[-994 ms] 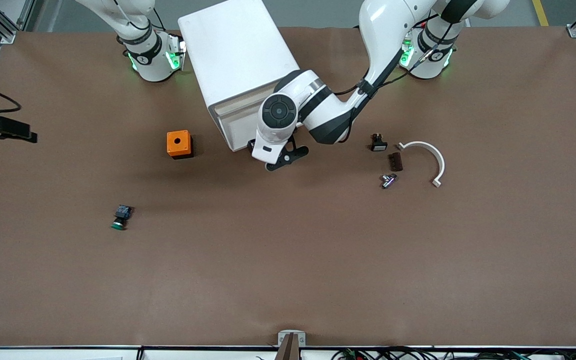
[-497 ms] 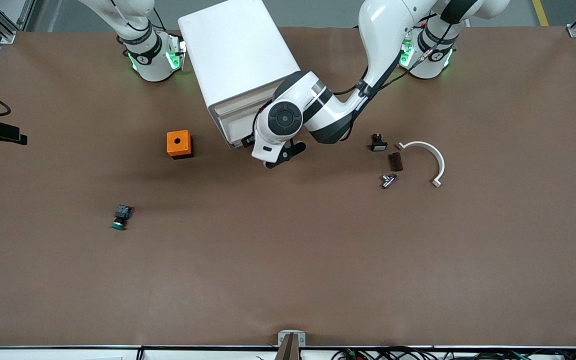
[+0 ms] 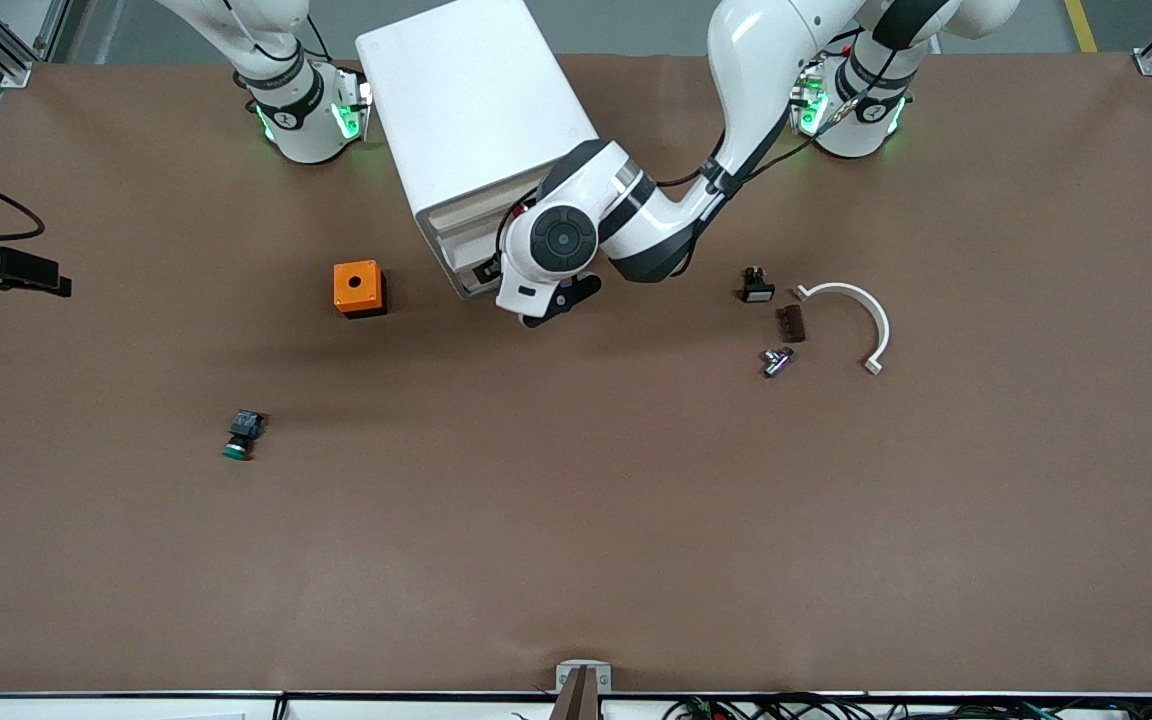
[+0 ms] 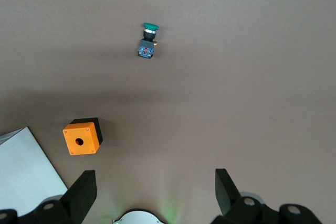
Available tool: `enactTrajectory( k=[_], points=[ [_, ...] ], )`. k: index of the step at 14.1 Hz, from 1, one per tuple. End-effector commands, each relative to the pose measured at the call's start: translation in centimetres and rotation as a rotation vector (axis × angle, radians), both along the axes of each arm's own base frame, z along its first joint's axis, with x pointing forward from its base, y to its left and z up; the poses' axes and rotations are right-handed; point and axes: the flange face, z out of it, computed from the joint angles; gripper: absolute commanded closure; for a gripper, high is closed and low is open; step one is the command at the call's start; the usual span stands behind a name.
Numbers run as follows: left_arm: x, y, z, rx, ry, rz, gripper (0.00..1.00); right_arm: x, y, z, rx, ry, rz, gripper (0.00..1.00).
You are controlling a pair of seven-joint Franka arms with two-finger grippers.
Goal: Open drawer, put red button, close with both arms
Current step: 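Push the drawer into the cabinet with the left gripper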
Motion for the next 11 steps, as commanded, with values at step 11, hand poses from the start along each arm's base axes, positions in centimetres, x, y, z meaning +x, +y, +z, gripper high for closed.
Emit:
enactTrajectory(
  k=[11],
  points=[
    [-1.9,-1.7,-1.2,-0.102,0.167,0.082,0.0,-2.6,-0.4,4.6,-0.031,-0.041,-0.104,0.0]
  ],
)
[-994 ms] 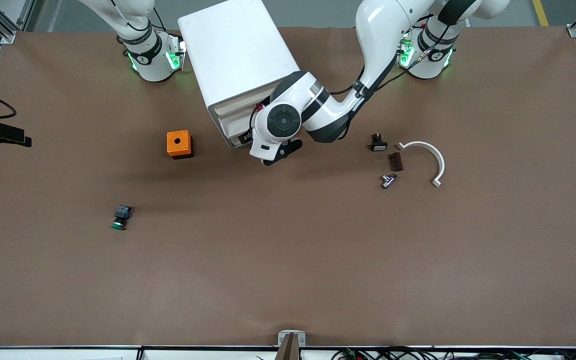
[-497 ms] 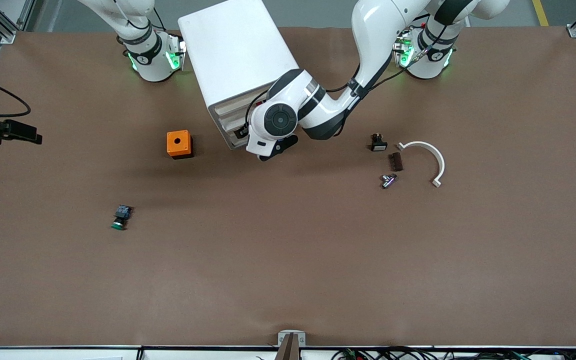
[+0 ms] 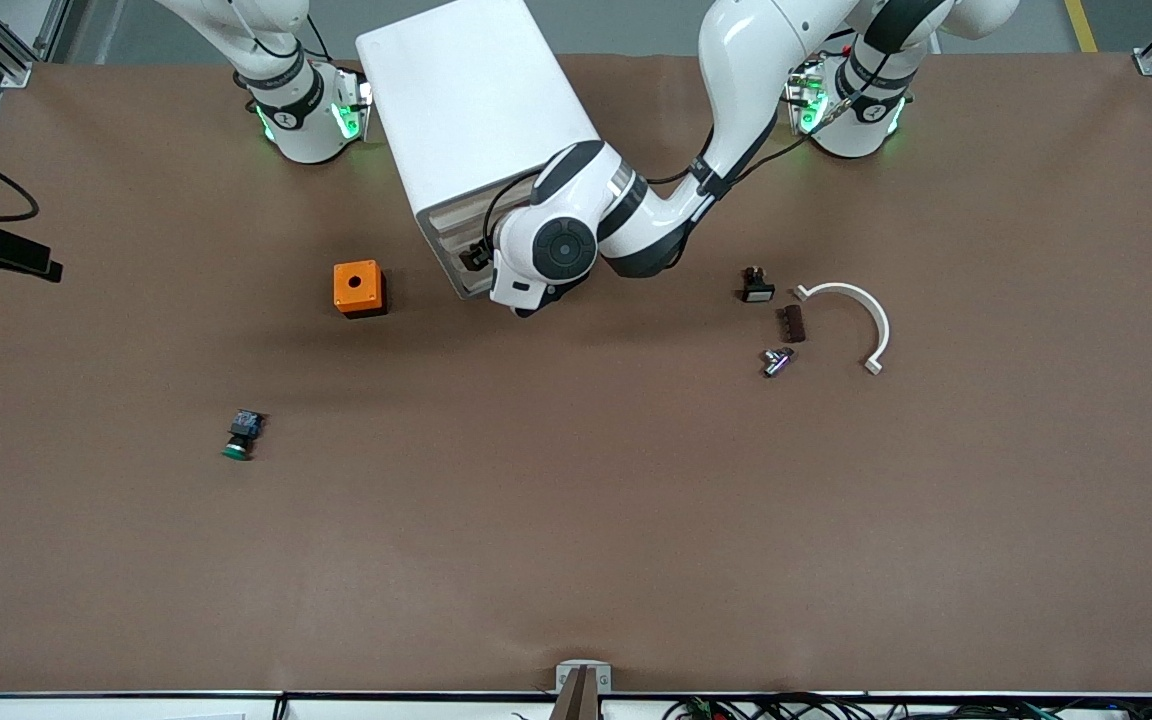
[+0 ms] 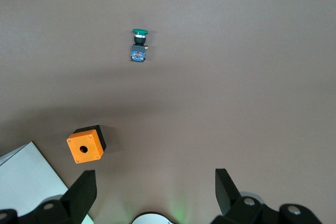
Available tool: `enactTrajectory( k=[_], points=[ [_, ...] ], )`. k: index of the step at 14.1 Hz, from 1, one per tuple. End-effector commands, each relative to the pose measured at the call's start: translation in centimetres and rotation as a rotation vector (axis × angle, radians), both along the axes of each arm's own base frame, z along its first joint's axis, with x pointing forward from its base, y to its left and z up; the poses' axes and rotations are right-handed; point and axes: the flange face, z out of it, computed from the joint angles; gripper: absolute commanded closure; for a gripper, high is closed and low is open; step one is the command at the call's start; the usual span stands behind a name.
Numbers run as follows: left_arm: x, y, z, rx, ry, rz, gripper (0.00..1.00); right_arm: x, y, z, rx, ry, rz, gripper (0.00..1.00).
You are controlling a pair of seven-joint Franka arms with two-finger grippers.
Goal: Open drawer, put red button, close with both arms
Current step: 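Push the drawer into the cabinet with the left gripper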
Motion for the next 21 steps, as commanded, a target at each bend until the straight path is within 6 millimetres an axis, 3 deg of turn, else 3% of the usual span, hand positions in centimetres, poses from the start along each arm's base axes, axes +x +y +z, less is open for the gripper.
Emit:
enactTrajectory(
  k=[1,3,6,8,14,17,21],
  points=[
    [-0.7,-0.5,-0.4,-0.032,0.039,0.019,0.0,-0.9,0.1,2.3,-0.005,-0.007,-0.009,0.0],
    [-0.6,-0.4,-0.4,-0.035,0.046,0.025,0.0,-1.5,-0.7,2.4,0.048,0.012,-0.024,0.0],
    [0.5,0.3,0.3,-0.028,0.026,0.038,0.0,-2.7,-0.5,4.1,0.07,-0.017,0.004,0.0],
    [3.6,2.6,0.9,-0.001,-0.034,0.065,0.0,-3.1,-0.1,5.1,0.072,-0.039,0.056,0.0],
    [11.8,10.4,6.8,0.101,-0.278,0.123,0.0,-4.2,0.3,5.3,0.057,-0.036,0.06,0.0],
    [11.6,10.5,7.4,0.145,-0.343,0.078,0.0,-4.1,0.8,5.4,0.046,-0.04,0.07,0.0],
    [10.0,8.8,4.8,0.233,-0.44,-0.055,0.0,-4.5,2.5,6.0,0.037,-0.049,0.105,0.0]
  ],
)
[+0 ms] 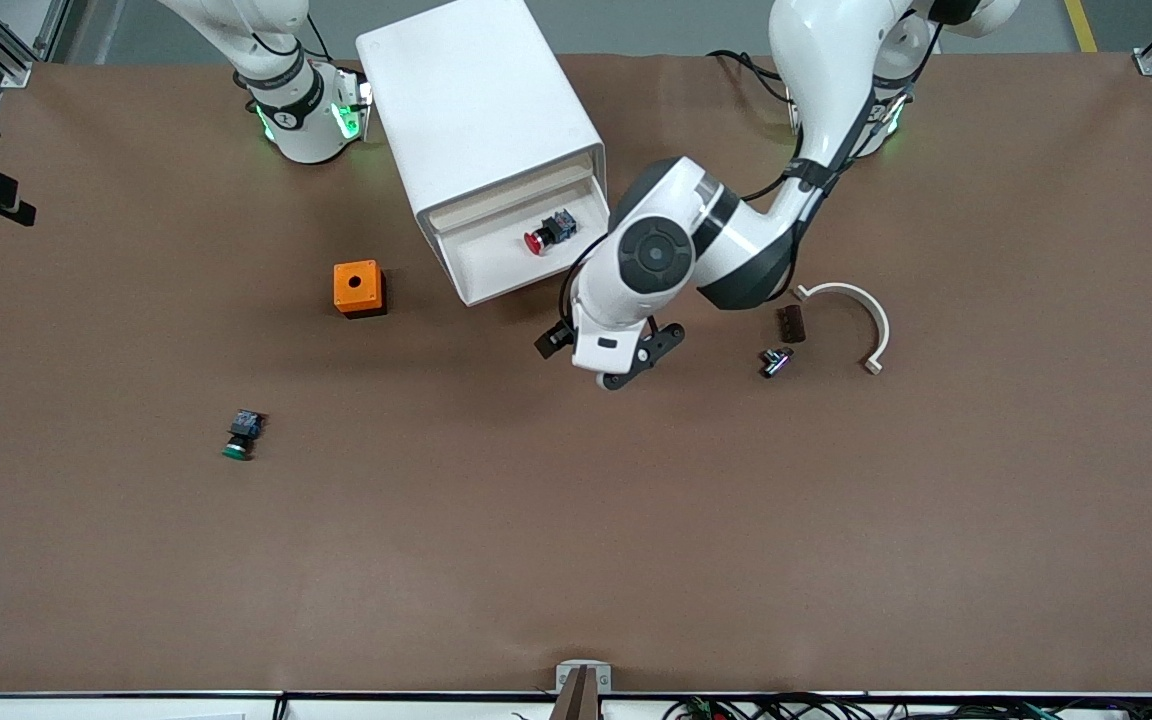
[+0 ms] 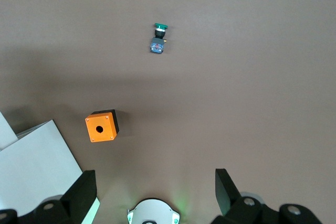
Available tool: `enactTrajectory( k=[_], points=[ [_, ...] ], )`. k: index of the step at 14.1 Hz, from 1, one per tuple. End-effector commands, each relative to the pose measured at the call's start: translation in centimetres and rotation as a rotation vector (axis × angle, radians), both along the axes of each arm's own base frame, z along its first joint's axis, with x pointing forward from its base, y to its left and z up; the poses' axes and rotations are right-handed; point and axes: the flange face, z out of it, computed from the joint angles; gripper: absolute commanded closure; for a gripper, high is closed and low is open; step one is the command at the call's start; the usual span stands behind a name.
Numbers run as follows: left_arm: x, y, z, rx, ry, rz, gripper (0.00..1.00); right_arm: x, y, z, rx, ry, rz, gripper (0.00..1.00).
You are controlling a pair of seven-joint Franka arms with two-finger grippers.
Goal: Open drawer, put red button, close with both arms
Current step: 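Press the drawer fully shut with the left gripper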
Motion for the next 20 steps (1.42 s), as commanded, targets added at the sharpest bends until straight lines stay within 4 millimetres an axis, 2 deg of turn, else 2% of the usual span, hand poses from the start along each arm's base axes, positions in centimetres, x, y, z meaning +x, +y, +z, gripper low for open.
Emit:
enactTrajectory(
  k=[1,3,4,5,9,11,13,17,20],
  points=[
    [-2.1,-2.0,-2.2,0.076,-0.052,-0.099,0.0,-1.3,0.6,0.6,-0.009,-0.013,0.02,0.0],
    [-3.1,-2.9,-3.2,0.086,-0.048,-0.12,0.0,-1.8,0.0,0.3,0.003,-0.008,0.013,0.0],
    [-4.9,-4.5,-3.5,0.084,-0.048,-0.152,0.0,-2.1,-0.3,0.1,0.008,-0.007,0.01,0.0],
    [-5.7,-5.0,-4.2,0.091,-0.038,-0.164,0.0,-2.3,-0.4,0.1,0.008,-0.01,0.007,0.0],
    [-8.0,-6.8,-5.2,0.046,0.032,-0.146,0.0,-3.1,0.7,0.0,0.011,-0.007,0.029,0.0],
    [-8.9,-7.7,-5.1,-0.001,0.085,-0.125,0.0,-3.2,1.1,0.2,0.007,-0.028,0.039,0.0],
    [-9.6,-8.4,-4.8,-0.061,0.154,-0.084,0.0,-3.1,1.1,1.3,-0.021,-0.044,0.037,0.0],
    [-10.6,-9.3,-4.5,-0.15,0.264,-0.021,0.0,-3.4,1.8,1.1,-0.04,-0.018,0.045,0.0],
    [-11.5,-9.9,-5.2,-0.149,0.282,-0.026,0.0,-3.4,2.1,1.2,-0.022,-0.026,0.046,0.0]
  ],
)
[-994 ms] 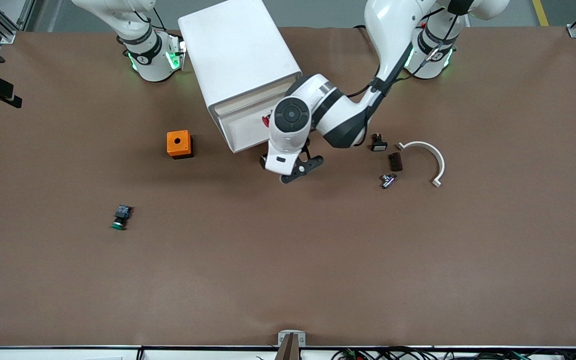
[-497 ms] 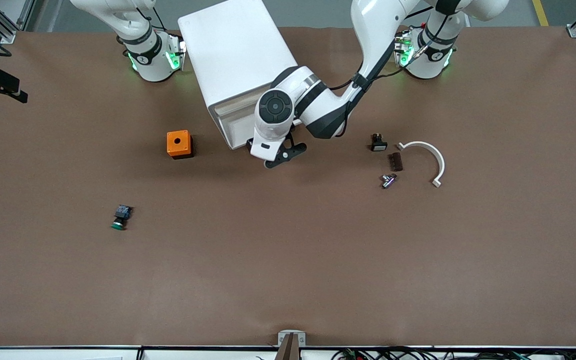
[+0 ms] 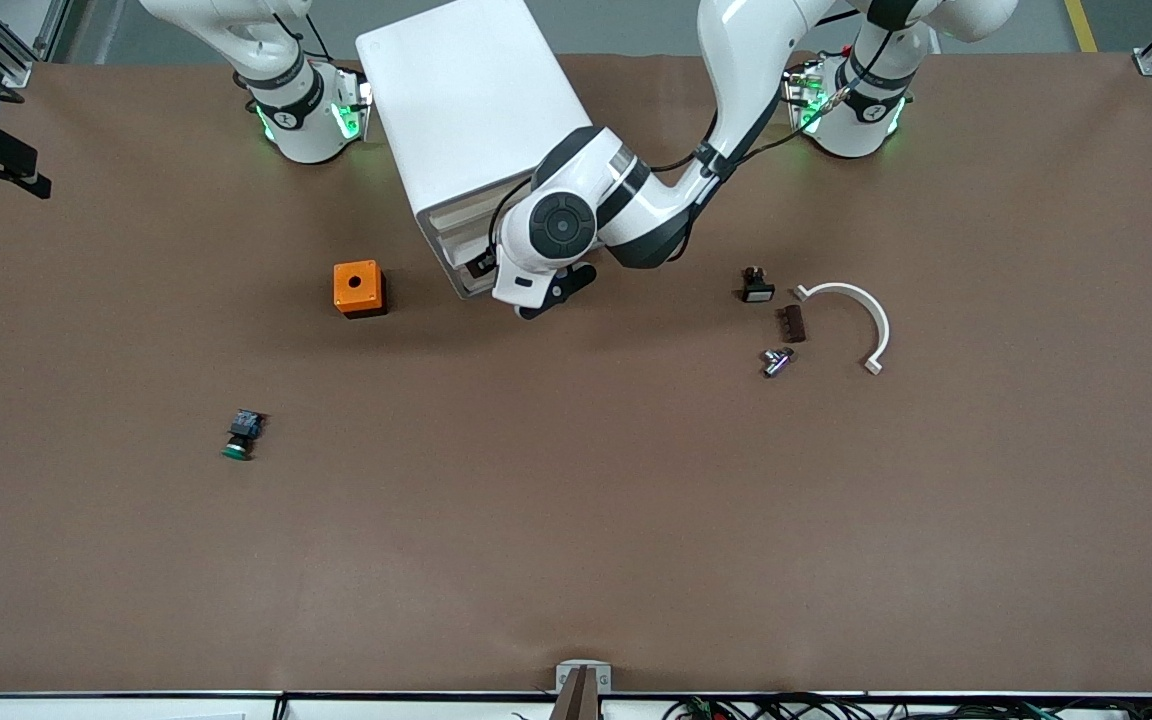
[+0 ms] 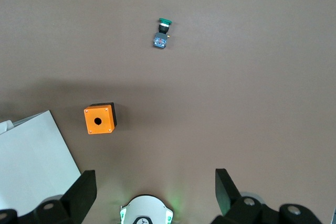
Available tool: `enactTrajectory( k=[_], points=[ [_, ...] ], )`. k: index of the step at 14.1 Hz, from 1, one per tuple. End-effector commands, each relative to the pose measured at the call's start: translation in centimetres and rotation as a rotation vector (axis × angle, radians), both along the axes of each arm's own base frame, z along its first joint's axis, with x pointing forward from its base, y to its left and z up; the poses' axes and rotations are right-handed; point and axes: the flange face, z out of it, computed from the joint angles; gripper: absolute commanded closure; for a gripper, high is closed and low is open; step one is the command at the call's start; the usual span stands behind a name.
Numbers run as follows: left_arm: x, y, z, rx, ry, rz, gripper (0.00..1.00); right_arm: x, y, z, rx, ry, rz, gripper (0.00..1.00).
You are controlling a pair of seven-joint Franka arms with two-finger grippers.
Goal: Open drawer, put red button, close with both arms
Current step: 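Press the drawer fully shut with the left gripper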
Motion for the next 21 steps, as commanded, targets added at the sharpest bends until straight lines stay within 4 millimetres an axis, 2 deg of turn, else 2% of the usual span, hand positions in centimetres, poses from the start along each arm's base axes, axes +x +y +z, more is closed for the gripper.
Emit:
enactTrajectory(
  k=[1,4,7,9,13,15,18,21],
  points=[
    [-0.9,-0.6,-0.7,-0.009,0.022,0.006,0.0,-0.9,0.6,0.6,0.009,-0.006,-0.002,0.0],
    [-0.9,-0.4,-0.9,-0.004,0.026,0.008,0.0,-1.2,0.4,0.5,0.015,0.001,-0.024,0.0],
    [-1.5,-0.9,-0.8,-0.026,0.059,0.019,0.0,-1.2,1.5,0.5,0.014,0.012,-0.078,0.0],
    [-1.9,-1.0,-1.2,-0.036,0.092,0.031,0.0,-1.3,0.5,0.4,0.016,0.014,-0.095,0.0],
    [-1.6,-0.7,-0.9,-0.044,0.101,0.043,0.0,-1.3,0.3,0.4,0.019,0.012,-0.093,0.0],
    [-0.4,-0.1,-0.3,-0.051,0.089,0.06,0.0,-1.2,0.3,0.4,0.019,0.01,-0.093,0.0],
    [2.5,1.9,1.0,-0.056,0.065,0.096,0.0,-1.2,0.3,0.5,0.018,0.006,-0.092,0.0],
    [6.2,4.6,3.1,-0.078,0.039,0.154,0.0,-1.2,0.4,0.5,0.018,0.006,-0.09,0.0]
  ],
)
